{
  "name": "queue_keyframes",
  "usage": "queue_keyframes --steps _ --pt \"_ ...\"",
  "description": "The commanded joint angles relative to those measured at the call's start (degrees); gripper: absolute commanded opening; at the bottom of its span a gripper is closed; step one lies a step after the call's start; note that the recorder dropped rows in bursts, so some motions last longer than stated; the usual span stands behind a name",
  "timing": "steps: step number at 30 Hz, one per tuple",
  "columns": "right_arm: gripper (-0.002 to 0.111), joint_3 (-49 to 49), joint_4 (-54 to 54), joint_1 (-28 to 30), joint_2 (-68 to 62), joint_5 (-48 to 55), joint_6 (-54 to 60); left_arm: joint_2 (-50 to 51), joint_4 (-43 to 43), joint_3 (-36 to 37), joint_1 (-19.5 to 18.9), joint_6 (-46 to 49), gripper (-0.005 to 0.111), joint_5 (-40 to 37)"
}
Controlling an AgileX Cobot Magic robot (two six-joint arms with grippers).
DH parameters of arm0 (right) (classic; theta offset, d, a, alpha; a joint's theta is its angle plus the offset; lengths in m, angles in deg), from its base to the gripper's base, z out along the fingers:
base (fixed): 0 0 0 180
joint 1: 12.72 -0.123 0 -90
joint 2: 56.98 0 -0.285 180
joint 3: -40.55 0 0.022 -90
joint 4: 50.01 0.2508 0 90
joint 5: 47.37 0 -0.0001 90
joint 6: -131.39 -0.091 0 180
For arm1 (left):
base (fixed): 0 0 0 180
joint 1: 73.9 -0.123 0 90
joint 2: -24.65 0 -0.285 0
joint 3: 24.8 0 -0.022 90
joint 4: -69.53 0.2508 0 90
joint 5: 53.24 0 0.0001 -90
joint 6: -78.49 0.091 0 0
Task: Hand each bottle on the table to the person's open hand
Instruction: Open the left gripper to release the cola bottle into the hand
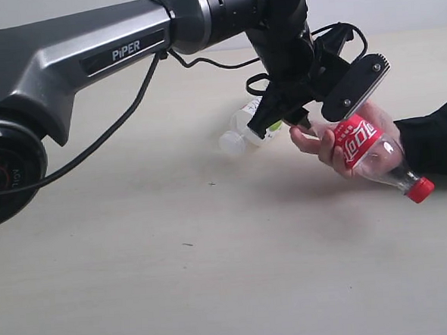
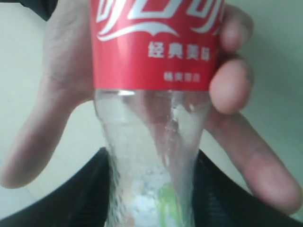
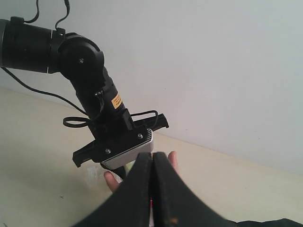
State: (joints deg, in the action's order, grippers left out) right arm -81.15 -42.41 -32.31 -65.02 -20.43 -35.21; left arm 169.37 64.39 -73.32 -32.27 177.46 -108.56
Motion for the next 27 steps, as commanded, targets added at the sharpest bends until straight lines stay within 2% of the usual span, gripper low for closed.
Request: queue_keyframes --steps 1,4,7,9,27 --pt "0.000 0.28 -0.02 0.25 0.26 -0.06 0.08 -0.04 -0.17 -0.22 -0.39 -0.50 0.039 2.17" --pt "0.000 0.28 -0.02 0.25 0.26 -0.06 0.08 -0.04 -0.60 -0.22 -0.39 -2.26 0.062 3.32" --pt "0.000 0.28 -0.02 0.25 0.26 -0.06 0.08 -0.04 -3.03 -0.22 -0.39 -6.58 0.077 6.60" --pt "0.000 0.28 -0.02 0.25 0.26 -0.06 0.08 -0.04 -3.68 -0.22 -0.39 -7.00 0.082 7.63" --pt "0.000 0.28 -0.02 0.25 0.26 -0.06 0.08 -3.76 -3.68 -0.22 -0.39 -5.99 0.084 7.46"
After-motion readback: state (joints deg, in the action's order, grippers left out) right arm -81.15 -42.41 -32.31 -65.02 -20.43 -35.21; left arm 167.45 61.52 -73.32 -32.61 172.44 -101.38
